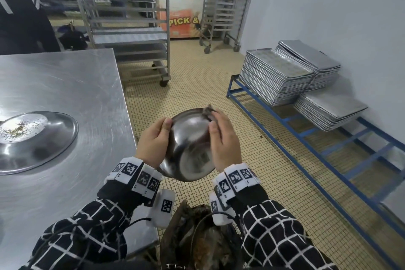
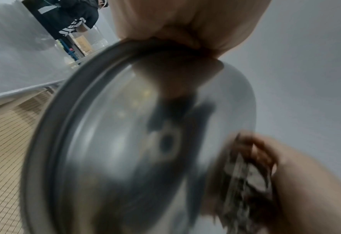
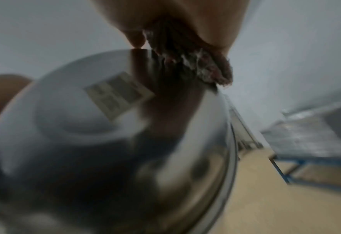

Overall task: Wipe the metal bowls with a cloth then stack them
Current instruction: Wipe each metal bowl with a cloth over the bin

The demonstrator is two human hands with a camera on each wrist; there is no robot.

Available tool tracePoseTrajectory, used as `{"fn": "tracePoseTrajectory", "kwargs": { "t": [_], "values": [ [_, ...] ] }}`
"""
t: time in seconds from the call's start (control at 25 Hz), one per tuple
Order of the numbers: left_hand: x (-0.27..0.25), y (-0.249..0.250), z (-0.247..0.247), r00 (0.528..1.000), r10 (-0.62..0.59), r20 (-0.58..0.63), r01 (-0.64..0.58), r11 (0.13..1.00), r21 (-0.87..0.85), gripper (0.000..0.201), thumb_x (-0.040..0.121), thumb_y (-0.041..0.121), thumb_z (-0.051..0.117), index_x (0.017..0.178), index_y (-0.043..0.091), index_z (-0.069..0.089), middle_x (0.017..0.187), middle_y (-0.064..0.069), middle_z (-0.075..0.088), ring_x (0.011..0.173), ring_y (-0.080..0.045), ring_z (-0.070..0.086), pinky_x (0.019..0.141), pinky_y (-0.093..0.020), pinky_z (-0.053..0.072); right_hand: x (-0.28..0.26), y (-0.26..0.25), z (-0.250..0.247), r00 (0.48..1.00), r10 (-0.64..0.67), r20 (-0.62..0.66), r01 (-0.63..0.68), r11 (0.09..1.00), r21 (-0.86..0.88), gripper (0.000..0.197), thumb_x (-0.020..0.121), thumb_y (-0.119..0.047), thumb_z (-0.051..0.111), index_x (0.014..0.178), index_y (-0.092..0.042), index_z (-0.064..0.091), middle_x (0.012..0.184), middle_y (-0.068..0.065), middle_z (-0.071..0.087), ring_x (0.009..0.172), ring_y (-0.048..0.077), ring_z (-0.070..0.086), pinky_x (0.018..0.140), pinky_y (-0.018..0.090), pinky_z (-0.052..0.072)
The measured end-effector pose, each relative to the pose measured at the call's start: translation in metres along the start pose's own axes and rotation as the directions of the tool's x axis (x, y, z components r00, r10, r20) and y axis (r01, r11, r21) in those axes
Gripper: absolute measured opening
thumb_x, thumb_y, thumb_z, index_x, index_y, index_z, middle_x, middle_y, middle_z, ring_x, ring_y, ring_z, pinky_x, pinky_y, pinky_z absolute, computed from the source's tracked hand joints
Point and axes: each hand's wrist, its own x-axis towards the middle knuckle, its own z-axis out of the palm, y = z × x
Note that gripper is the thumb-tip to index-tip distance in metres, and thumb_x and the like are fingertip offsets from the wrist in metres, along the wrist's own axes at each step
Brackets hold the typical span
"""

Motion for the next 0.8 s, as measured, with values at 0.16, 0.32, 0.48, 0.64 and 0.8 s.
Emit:
{"fn": "tracePoseTrajectory", "kwargs": {
  "t": [0.16,0.32,0.48,0.64,0.8],
  "values": [
    [-0.002,-0.005,-0.002,0.997,-0.074,0.006,0.074,0.988,-0.133,0.032,0.101,0.032,0.039,0.084,0.018,0.062,0.08,-0.002,0.063,0.076,-0.015,0.058,0.074,-0.028,0.044,-0.024,0.018,0.006,0.898,0.439,-0.025,-0.37,0.786,0.495,0.03,0.101,-0.043,0.031,0.12,-0.043,0.053,0.122,-0.014,0.055,0.108,0.008,0.054,0.095,0.042,0.048],
    [-0.008,-0.021,0.003,0.995,-0.096,0.021,0.098,0.983,-0.157,0.031,0.101,0.032,0.038,0.084,0.021,0.062,0.078,0.002,0.062,0.076,-0.015,0.057,0.078,-0.031,0.046,-0.022,0.03,0.001,0.776,0.628,0.056,-0.552,0.633,0.543,0.021,0.1,-0.039,0.036,0.099,-0.034,0.056,0.106,-0.002,0.059,0.098,0.02,0.059,0.088,0.044,0.051],
    [-0.01,-0.042,0.001,0.991,-0.074,0.109,0.077,0.997,-0.028,0.025,0.1,0.03,0.039,0.102,0.015,0.059,0.089,0.005,0.06,0.091,-0.022,0.059,0.091,-0.041,0.047,-0.02,0.037,-0.017,0.841,0.54,0.042,-0.521,0.786,0.333,0.029,0.099,-0.042,0.036,0.083,-0.024,0.052,0.082,-0.002,0.056,0.076,0.017,0.056,0.067,0.029,0.047],
    [-0.01,-0.036,0.001,0.968,-0.029,0.248,0.022,0.999,0.033,0.02,0.099,0.031,0.044,0.105,0.024,0.061,0.093,0.006,0.065,0.09,-0.012,0.061,0.087,-0.03,0.047,-0.008,0.038,-0.028,0.953,0.274,0.129,-0.275,0.961,-0.016,0.027,0.101,-0.033,0.037,0.085,-0.017,0.05,0.071,-0.006,0.051,0.064,0.008,0.049,0.053,0.012,0.035],
    [-0.014,-0.025,0.013,0.963,-0.067,0.262,0.039,0.993,0.111,0.022,0.098,0.033,0.046,0.087,0.023,0.063,0.083,0.002,0.064,0.082,-0.015,0.059,0.075,-0.023,0.042,-0.001,0.026,-0.023,0.981,0.095,0.167,-0.074,0.989,-0.13,0.016,0.1,-0.028,0.041,0.097,-0.017,0.052,0.073,-0.009,0.052,0.063,-0.001,0.049,0.053,0.011,0.035]
  ]
}}
